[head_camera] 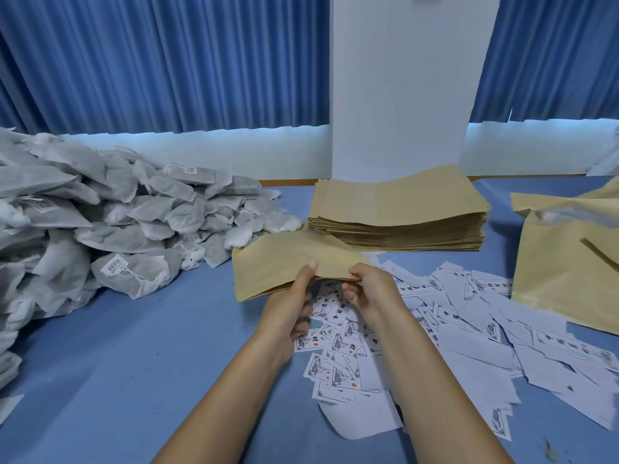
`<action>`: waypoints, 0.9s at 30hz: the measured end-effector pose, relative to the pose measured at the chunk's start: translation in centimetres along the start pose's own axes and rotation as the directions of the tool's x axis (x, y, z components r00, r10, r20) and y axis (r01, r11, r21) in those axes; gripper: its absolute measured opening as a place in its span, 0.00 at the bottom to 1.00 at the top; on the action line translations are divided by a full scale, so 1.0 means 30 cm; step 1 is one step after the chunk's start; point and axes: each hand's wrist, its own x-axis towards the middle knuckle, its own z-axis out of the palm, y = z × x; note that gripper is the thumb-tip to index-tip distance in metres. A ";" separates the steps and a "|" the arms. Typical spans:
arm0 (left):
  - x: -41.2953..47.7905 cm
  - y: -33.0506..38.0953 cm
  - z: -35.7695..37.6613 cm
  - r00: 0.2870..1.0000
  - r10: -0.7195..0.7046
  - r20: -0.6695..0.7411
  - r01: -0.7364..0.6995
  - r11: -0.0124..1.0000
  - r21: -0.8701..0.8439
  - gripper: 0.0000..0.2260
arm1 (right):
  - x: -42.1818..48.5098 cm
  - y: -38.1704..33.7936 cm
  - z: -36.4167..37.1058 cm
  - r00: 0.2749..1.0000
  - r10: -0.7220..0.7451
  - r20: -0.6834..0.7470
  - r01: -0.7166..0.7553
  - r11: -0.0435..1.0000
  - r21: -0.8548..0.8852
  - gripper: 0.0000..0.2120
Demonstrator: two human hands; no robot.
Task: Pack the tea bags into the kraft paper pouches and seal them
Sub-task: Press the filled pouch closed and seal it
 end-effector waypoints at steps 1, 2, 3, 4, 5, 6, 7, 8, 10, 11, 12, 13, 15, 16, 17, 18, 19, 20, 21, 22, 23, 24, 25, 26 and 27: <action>0.004 0.001 -0.004 1.000 -0.030 0.008 0.031 0.997 -0.070 0.18 | 0.000 0.003 0.003 1.000 -0.004 -0.002 0.004 1.000 -0.001 0.06; 0.007 0.003 -0.008 0.998 -0.061 0.013 0.062 0.987 -0.145 0.17 | -0.002 0.007 0.006 1.000 -0.005 0.002 0.005 1.000 0.010 0.06; 0.012 0.003 -0.013 0.996 -0.084 0.009 0.085 0.977 -0.193 0.16 | -0.004 0.013 0.012 1.000 -0.002 0.012 0.002 1.000 0.027 0.06; 0.016 0.001 -0.017 0.995 -0.095 0.002 0.093 0.973 -0.210 0.14 | -0.006 0.019 0.021 0.999 0.002 0.032 -0.003 0.999 0.040 0.06; 0.018 -0.002 -0.020 0.995 -0.096 -0.001 0.093 0.973 -0.213 0.13 | -0.010 0.028 0.029 0.998 0.007 0.055 -0.009 0.999 0.043 0.05; 0.019 -0.006 -0.020 0.996 -0.094 0.002 0.092 0.973 -0.212 0.13 | -0.010 0.037 0.038 0.998 0.008 0.070 -0.011 0.999 0.041 0.03; 0.019 -0.010 -0.018 0.996 -0.094 0.007 0.093 0.973 -0.211 0.14 | -0.008 0.044 0.044 0.997 0.000 0.073 -0.003 0.999 0.040 0.03; 0.018 -0.012 -0.016 0.995 -0.099 0.011 0.099 0.973 -0.209 0.15 | -0.004 0.049 0.046 0.998 -0.012 0.066 0.010 0.999 0.036 0.04; 0.016 -0.015 -0.012 0.994 -0.112 0.015 0.113 0.971 -0.212 0.15 | 0.007 0.055 0.044 0.999 -0.021 0.042 0.020 1.000 0.022 0.05; 0.015 -0.015 -0.011 0.993 -0.115 0.012 0.115 0.968 -0.221 0.14 | 0.011 0.057 0.042 0.999 -0.016 0.031 0.016 1.000 0.013 0.05; 0.015 -0.015 -0.011 0.993 -0.116 0.008 0.115 0.965 -0.237 0.13 | 0.013 0.060 0.040 1.000 -0.012 0.024 0.012 1.000 0.004 0.05; 0.015 -0.015 -0.011 0.993 -0.114 0.005 0.112 0.961 -0.255 0.12 | 0.013 0.062 0.040 1.000 -0.010 0.017 0.010 1.000 -0.003 0.04; 0.019 -0.016 -0.013 0.995 -0.099 -0.006 0.094 0.959 -0.267 0.12 | 0.011 0.069 0.043 1.000 -0.005 0.026 0.005 1.000 0.004 0.05; 0.020 -0.016 -0.014 0.996 -0.089 -0.016 0.082 0.961 -0.263 0.12 | 0.008 0.072 0.044 0.999 0.008 0.048 -0.009 1.000 0.024 0.05; 0.020 -0.015 -0.016 0.996 -0.080 -0.026 0.070 0.964 -0.257 0.12 | 0.005 0.074 0.046 0.997 0.029 0.077 -0.032 0.999 0.044 0.05; 0.020 -0.015 -0.016 0.997 -0.073 -0.034 0.062 0.965 -0.254 0.11 | 0.003 0.076 0.048 0.993 0.049 0.106 -0.055 0.997 0.053 0.05; 0.019 -0.015 -0.016 0.997 -0.069 -0.040 0.057 0.966 -0.253 0.11 | 0.003 0.080 0.050 0.990 0.060 0.125 -0.066 0.997 0.044 0.05; 0.018 -0.016 -0.015 0.997 -0.066 -0.047 0.052 0.967 -0.251 0.11 | 0.004 0.083 0.053 0.990 0.057 0.132 -0.060 0.998 0.025 0.05; 0.016 -0.016 -0.015 0.997 -0.063 -0.052 0.048 0.968 -0.246 0.11 | 0.006 0.084 0.056 0.991 0.042 0.130 -0.044 0.999 0.006 0.05; 0.015 -0.017 -0.014 0.997 -0.059 -0.053 0.045 0.971 -0.233 0.11 | 0.007 0.087 0.058 0.992 0.024 0.126 -0.024 1.000 -0.003 0.06; 0.014 -0.018 -0.012 0.997 -0.054 -0.046 0.043 0.977 -0.207 0.12 | 0.008 0.088 0.059 0.992 0.011 0.127 -0.010 1.000 -0.004 0.07; 0.013 -0.019 -0.008 0.998 -0.049 -0.033 0.042 0.985 -0.167 0.12 | 0.008 0.089 0.059 0.991 0.005 0.137 -0.004 1.000 -0.002 0.08; 0.011 -0.020 -0.004 0.999 -0.044 -0.020 0.041 0.992 -0.121 0.14 | 0.007 0.091 0.058 0.988 0.006 0.153 -0.005 1.000 -0.005 0.08; 0.011 -0.021 0.001 0.999 -0.038 -0.012 0.037 0.996 -0.082 0.15 | 0.006 0.093 0.058 0.986 0.009 0.167 -0.007 1.000 -0.014 0.08; 0.012 -0.023 0.004 1.000 -0.029 -0.009 0.028 0.998 -0.058 0.16 | 0.007 0.093 0.058 0.985 0.013 0.170 -0.009 1.000 -0.027 0.08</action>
